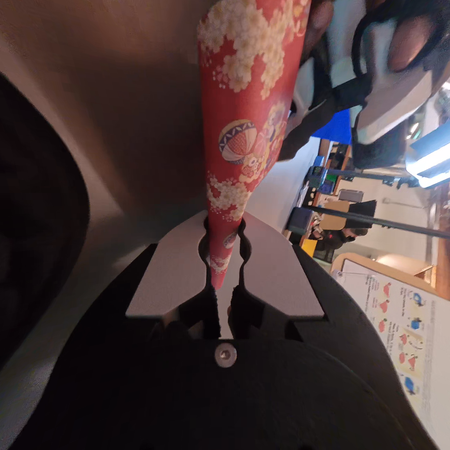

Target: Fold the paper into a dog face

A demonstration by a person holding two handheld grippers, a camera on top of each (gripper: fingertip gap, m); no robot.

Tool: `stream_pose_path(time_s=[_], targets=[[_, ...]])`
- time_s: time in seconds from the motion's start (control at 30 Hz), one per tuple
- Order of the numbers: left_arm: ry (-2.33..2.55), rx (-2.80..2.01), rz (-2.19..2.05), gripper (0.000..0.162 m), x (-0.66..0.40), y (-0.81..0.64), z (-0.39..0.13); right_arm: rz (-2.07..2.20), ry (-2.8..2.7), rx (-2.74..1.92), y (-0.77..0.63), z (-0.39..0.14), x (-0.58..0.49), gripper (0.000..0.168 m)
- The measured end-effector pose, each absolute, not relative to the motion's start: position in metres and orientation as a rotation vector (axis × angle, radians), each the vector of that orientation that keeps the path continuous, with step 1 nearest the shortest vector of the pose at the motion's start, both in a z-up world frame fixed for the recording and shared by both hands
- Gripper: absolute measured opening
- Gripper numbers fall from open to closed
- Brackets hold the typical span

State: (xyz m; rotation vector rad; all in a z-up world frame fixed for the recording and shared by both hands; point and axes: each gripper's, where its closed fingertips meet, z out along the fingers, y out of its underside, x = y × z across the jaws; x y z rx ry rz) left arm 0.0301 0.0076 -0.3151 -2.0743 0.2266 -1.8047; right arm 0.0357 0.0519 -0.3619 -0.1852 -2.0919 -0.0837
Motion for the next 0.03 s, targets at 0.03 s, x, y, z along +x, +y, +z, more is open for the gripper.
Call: stream_pose_path(time_s=[0.03], targets=[[0.305,-2.102,-1.722,0.047,0.0258,0.0026,-0.3175,-0.09,-2.08,-0.16,0.0515,-0.362,0.0358,0.021]])
